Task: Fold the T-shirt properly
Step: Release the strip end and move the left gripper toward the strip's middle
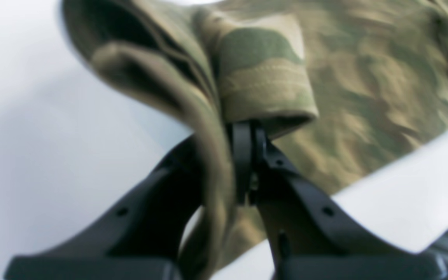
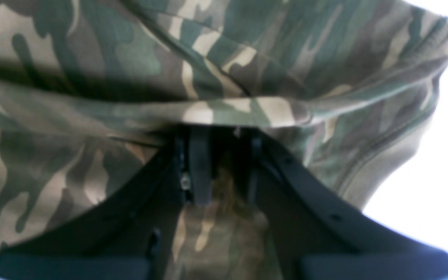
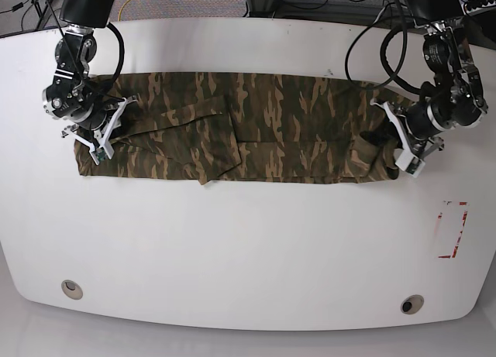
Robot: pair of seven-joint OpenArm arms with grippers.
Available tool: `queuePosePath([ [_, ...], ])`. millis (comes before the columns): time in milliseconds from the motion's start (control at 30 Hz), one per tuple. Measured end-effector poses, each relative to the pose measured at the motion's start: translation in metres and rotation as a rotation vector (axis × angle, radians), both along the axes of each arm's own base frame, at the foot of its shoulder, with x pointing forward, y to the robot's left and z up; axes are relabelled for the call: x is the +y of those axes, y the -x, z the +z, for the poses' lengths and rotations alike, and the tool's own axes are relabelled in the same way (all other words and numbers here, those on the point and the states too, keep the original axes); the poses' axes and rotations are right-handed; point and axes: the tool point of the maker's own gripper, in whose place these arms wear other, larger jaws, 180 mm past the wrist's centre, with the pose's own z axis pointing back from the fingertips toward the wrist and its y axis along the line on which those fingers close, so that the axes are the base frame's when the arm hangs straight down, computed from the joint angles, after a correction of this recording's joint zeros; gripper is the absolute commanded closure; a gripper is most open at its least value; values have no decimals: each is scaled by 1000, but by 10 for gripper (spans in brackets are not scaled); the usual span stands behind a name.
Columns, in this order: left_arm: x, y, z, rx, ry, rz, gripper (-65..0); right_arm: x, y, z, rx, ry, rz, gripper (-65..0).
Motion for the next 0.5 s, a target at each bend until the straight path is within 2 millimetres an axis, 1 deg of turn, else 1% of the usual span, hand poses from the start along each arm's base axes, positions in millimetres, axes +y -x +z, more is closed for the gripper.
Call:
queuePosePath([
  [133,-37,1,12,-40,-18,-125,-43,0,0,0,0,-1,0,-116],
  [167,-49,2,13,-47,-12,-165,-43,0,0,0,1,1,0,-116],
  [267,-76,4,15,-53,20,-222,-43,0,0,0,0,-1,0,-116],
  [367,-94,3,16,-55,55,-236,-43,1,0,0,0,-1,0,-116],
  [500,-115,-5,25,-81,96,-256,-43,1,0,0,0,-1,0,-116],
])
